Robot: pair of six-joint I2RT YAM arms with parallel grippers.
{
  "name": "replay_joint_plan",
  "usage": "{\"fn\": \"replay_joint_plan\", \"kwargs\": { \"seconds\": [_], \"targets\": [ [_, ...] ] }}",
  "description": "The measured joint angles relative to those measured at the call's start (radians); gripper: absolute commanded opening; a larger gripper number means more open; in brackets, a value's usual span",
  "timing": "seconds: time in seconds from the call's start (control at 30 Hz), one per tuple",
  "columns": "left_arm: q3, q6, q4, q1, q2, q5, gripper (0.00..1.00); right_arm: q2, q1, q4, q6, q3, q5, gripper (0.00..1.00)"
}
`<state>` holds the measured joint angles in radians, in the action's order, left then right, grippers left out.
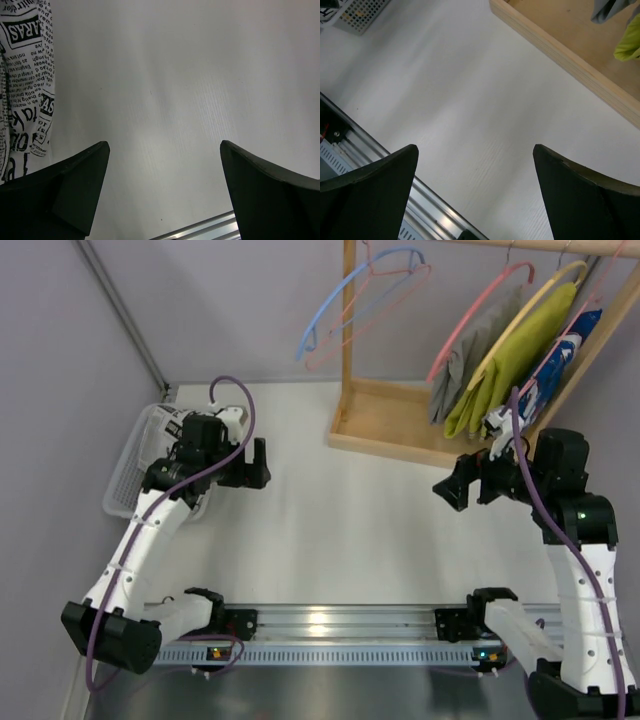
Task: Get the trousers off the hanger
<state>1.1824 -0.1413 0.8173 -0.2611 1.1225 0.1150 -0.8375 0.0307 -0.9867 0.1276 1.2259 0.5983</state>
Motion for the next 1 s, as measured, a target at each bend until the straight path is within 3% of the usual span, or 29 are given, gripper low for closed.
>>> {"fn": "replay_joint_plan", "kwargs": {
  "seconds": [0.2, 0.37, 0.5, 0.73, 1.0],
  "targets": [
    [0.087, 0.001, 0.007, 0.0, 0.0, 0.004, 0.99, -0.009, 0.0, 0.076, -0.111, 0.072, 0.005, 0.99],
    [0.28, 0.002, 0.01, 0.0, 0.009, 0.007, 0.99, -0.079, 0.0, 0.175, -0.246, 0.231, 0.016, 0.99],
    [0.435, 0.03, -0.043, 0.0, 0.01, 0.008, 0.99, -0.135, 0.0, 0.28, -0.343, 0.313, 0.009, 0.99],
    [0.548, 0.08, -0.152, 0.0, 0.022, 0.058, 0.99, -0.274, 0.0, 0.443, -0.513, 0.417, -0.064, 0.99],
    [0.6, 0.053, -0.193, 0.0, 0.083, 0.106, 0.99, -0.445, 0.0, 0.572, -0.744, 0.526, -0.207, 0.86]
  ]
}}
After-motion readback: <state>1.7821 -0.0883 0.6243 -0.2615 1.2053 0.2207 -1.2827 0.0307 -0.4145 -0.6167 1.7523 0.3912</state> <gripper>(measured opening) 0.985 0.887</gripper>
